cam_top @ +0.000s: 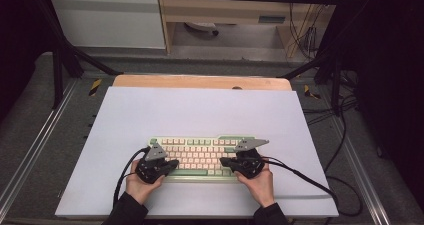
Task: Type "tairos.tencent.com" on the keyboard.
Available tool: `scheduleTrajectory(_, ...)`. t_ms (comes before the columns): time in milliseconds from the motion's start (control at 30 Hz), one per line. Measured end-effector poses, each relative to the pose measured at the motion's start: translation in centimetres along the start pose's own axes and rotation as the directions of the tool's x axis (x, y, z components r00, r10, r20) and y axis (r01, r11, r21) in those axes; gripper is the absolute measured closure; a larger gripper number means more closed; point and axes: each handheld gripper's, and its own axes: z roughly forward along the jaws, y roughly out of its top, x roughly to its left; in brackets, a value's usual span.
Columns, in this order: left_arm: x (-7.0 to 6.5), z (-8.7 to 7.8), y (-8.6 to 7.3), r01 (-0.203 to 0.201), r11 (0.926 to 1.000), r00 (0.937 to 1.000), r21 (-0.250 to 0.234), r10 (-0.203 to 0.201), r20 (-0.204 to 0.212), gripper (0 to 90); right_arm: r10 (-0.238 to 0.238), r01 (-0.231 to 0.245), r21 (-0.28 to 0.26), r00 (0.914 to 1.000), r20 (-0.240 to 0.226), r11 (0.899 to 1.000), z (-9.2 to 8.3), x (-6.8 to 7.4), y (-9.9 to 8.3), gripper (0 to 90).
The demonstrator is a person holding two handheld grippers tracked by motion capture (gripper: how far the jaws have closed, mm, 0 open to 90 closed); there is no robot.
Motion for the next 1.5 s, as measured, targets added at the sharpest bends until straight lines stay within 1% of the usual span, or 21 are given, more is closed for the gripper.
scheduleTrajectory(267,-0.1,-0.6,0.2,-0.004,0.9997,1.0000,-0.025,0.004,-0.002,90.0,-0.001,0.001,0.005,1.0000,-0.001,1.000,0.1,0.0,-0.1,90.0)
scheduleTrajectory(667,0.3,-1.1,0.4,0.004,0.9995,0.9999,-0.031,-0.004,-0.009,90.0,-0.003,0.003,0.012,1.0000,-0.002,1.000,0.3,0.0,-0.2,90.0)
scheduleTrajectory(867,0.7,-1.2,0.6,0.009,0.9993,0.9997,-0.036,-0.010,-0.020,90.0,-0.001,0.001,0.012,1.0000,-0.003,1.000,0.2,0.0,-0.1,90.0)
scheduleTrajectory(1167,1.2,-0.9,1.3,0.016,0.9993,0.9992,-0.033,-0.017,-0.035,90.0,-0.002,0.002,0.010,1.0000,-0.001,1.000,0.0,0.0,-0.1,90.0)
scheduleTrajectory(1333,1.8,-0.5,1.5,0.036,0.9989,0.9981,-0.030,-0.037,-0.050,90.0,-0.001,0.001,0.010,1.0000,-0.002,1.000,0.0,0.0,-0.1,90.0)
scheduleTrajectory(1500,2.3,0.0,1.5,0.045,0.9987,0.9969,-0.024,-0.047,-0.064,90.0,-0.001,0.001,0.013,1.0000,-0.002,1.000,0.1,0.0,-0.1,90.0)
